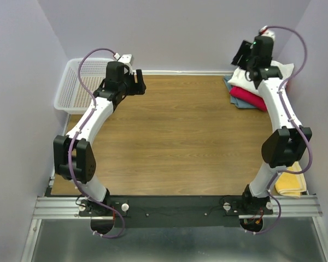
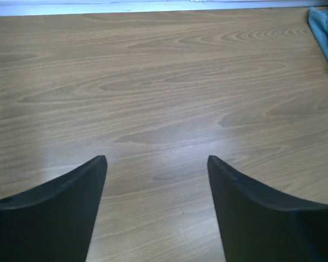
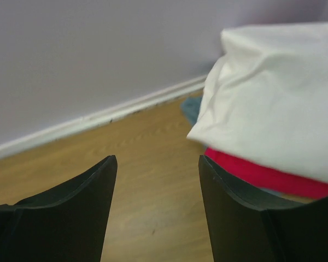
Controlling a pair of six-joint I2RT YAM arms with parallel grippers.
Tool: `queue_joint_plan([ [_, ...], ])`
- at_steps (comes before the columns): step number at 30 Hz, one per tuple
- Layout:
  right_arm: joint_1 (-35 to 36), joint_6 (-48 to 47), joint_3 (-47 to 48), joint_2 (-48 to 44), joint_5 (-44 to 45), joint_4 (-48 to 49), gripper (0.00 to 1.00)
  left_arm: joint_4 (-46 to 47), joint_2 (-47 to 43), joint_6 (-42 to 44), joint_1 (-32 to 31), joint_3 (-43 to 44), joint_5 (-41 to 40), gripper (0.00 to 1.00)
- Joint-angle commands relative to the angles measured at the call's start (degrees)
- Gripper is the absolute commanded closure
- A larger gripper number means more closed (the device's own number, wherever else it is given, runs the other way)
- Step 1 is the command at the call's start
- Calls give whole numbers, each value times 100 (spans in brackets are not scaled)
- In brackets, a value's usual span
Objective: Fold and stack the t-shirts
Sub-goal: Reset both grippers
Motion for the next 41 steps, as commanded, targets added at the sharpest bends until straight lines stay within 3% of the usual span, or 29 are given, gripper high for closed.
queue_joint_plan([
  [1,574,-187,-974,-566,-580,-404,28,578,-646,69,-76,-498,-10,4],
  [10,1656,-100,-2827,-1322,-615,-519,14,720,-1174,157,-322,-999,-423,4],
  [15,2165,33,-3374,-1586,-467,-475,5,895,-1490,219,-401,-1290,-599,4],
  [20,2482,129,-3612,-1639,-290,-458,0,966,-1692,272,-480,-1519,-669,4],
  [41,2983,182,-3568,-1604,97,-466,0,659,-2176,342,-700,-2011,-1135,3],
])
